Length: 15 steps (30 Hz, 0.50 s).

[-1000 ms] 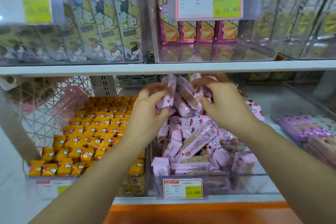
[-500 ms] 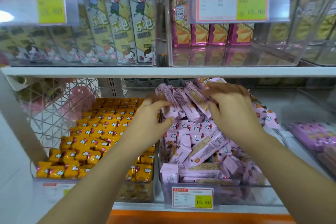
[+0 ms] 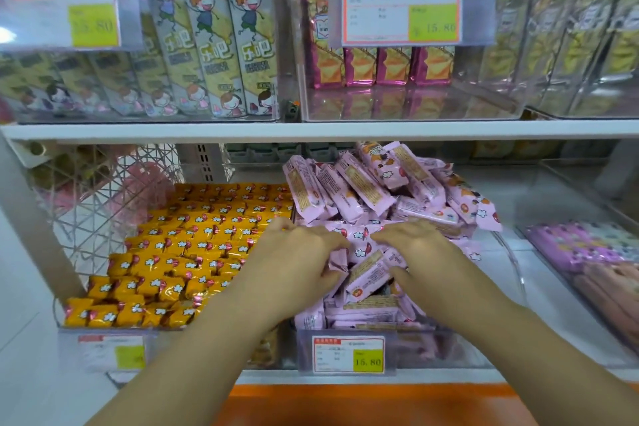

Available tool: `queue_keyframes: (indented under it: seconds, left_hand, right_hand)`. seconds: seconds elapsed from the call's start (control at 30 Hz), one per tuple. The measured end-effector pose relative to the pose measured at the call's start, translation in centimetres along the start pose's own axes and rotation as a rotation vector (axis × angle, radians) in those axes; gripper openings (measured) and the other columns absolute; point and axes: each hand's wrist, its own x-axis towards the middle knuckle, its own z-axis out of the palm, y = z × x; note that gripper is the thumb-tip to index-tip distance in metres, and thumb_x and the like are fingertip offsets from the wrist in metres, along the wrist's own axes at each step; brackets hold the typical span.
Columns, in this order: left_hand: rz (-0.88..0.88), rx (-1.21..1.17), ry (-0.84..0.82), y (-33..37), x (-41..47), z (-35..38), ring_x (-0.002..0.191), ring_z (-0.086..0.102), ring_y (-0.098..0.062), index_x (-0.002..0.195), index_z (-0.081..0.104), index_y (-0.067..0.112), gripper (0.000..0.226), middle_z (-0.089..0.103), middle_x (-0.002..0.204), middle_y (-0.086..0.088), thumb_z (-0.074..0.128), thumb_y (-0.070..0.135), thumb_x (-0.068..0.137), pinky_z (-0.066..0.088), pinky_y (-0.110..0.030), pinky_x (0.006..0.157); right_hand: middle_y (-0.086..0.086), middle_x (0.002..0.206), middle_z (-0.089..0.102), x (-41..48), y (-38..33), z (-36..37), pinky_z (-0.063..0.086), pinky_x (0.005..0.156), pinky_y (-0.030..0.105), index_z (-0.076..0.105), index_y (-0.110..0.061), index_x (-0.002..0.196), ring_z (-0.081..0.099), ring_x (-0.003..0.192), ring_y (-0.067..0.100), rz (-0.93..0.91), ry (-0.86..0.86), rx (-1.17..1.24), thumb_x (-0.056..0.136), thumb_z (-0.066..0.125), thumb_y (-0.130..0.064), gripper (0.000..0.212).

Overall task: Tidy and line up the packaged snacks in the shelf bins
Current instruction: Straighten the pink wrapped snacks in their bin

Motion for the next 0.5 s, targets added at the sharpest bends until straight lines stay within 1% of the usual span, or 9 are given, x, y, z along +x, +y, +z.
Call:
queue_keyframes:
  seconds: [0.07, 0.13, 0.23, 0.27, 0.3, 0.33, 0.4, 0.43, 0.5]
  left_hand:
    - [0.008, 0.05, -0.002, 0.0, 0.3, 0.3, 0.111, 0.051, -0.013, 0.134, 0.044, 0.041, 0.044, 0.059, 0.123, 0.014, 0.051, 0.041, 0.091, 0.02, -0.03, 0.096]
    - [0.025, 0.093, -0.028, -0.2, 0.5, 0.5, 0.112, 0.051, -0.013, 0.134, 0.043, 0.041, 0.045, 0.057, 0.124, 0.013, 0.052, 0.044, 0.09, 0.021, -0.032, 0.095]
    - [0.036, 0.016, -0.07, -0.3, 0.4, 0.0, 0.103, 0.052, -0.009, 0.132, 0.047, 0.042, 0.043, 0.054, 0.117, 0.014, 0.054, 0.044, 0.09, 0.026, -0.03, 0.093]
    - [0.032, -0.088, -0.061, -0.4, 0.3, -0.4, 0.094, 0.052, -0.006, 0.129, 0.05, 0.042, 0.04, 0.052, 0.11, 0.015, 0.056, 0.041, 0.089, 0.031, -0.027, 0.089]
    - [0.02, -0.222, -0.044, -0.6, 0.1, -1.0, 0.082, 0.052, -0.002, 0.124, 0.054, 0.041, 0.037, 0.05, 0.104, 0.017, 0.06, 0.036, 0.088, 0.036, -0.025, 0.082]
    - [0.008, -0.355, -0.018, -0.7, 0.0, -1.5, 0.074, 0.054, -0.002, 0.117, 0.058, 0.04, 0.032, 0.049, 0.1, 0.019, 0.063, 0.032, 0.086, 0.04, -0.023, 0.077]
    - [-0.006, -0.543, 0.073, -1.0, -0.3, -2.6, 0.071, 0.06, -0.003, 0.102, 0.057, 0.043, 0.028, 0.051, 0.095, 0.02, 0.068, 0.027, 0.082, 0.044, -0.017, 0.07]
    - [-0.009, -0.606, 0.137, -1.0, -0.4, -3.0, 0.071, 0.062, -0.004, 0.097, 0.055, 0.044, 0.029, 0.051, 0.092, 0.021, 0.07, 0.024, 0.081, 0.044, -0.014, 0.068]
    - [-0.009, -0.68, 0.277, -0.9, -0.5, -3.6, 0.07, 0.063, -0.008, 0.093, 0.054, 0.043, 0.034, 0.051, 0.092, 0.021, 0.071, 0.018, 0.08, 0.045, -0.015, 0.065]
  right_hand:
    - [-0.009, 0.139, 0.045, 0.0, 0.2, -0.3, 0.03, 0.108, 0.028, 0.043, -0.03, 0.138, 0.027, 0.133, 0.012, -0.003, -0.008, 0.004, 0.092, 0.057, -0.018, 0.05]
    - [-0.011, 0.128, 0.049, -0.3, 0.5, -0.9, 0.03, 0.103, 0.024, 0.05, -0.032, 0.131, 0.031, 0.127, 0.009, -0.037, -0.011, 0.045, 0.09, 0.061, -0.02, 0.044]
    - [-0.023, 0.109, 0.049, -0.8, 1.2, -2.3, 0.031, 0.09, 0.012, 0.059, -0.036, 0.113, 0.041, 0.11, 0.002, -0.104, 0.081, 0.159, 0.085, 0.066, -0.02, 0.034]
    - [-0.028, 0.103, 0.048, -0.9, 1.4, -2.7, 0.032, 0.086, 0.009, 0.059, -0.038, 0.106, 0.044, 0.104, 0.0, -0.11, 0.148, 0.201, 0.082, 0.067, -0.019, 0.031]
    - [-0.028, 0.098, 0.048, -1.0, 1.7, -3.1, 0.035, 0.081, 0.01, 0.058, -0.039, 0.099, 0.047, 0.097, 0.0, -0.105, 0.235, 0.242, 0.078, 0.066, -0.02, 0.029]
    - [-0.027, 0.096, 0.049, -1.1, 1.8, -3.3, 0.039, 0.075, 0.014, 0.056, -0.039, 0.094, 0.05, 0.089, 0.0, -0.1, 0.336, 0.281, 0.074, 0.064, -0.022, 0.027]
    - [-0.021, 0.092, 0.049, -1.3, 1.6, -3.4, 0.041, 0.065, 0.025, 0.054, -0.037, 0.088, 0.052, 0.078, 0.006, -0.092, 0.536, 0.331, 0.071, 0.06, -0.026, 0.021]
    - [-0.018, 0.089, 0.048, -1.4, 1.4, -3.3, 0.041, 0.063, 0.027, 0.055, -0.033, 0.087, 0.052, 0.074, 0.009, -0.096, 0.625, 0.332, 0.073, 0.059, -0.028, 0.016]
    - [-0.011, 0.092, 0.046, -1.3, 1.2, -3.0, 0.04, 0.061, 0.023, 0.06, -0.021, 0.086, 0.05, 0.073, 0.008, -0.094, 0.771, 0.313, 0.077, 0.057, -0.028, 0.012]
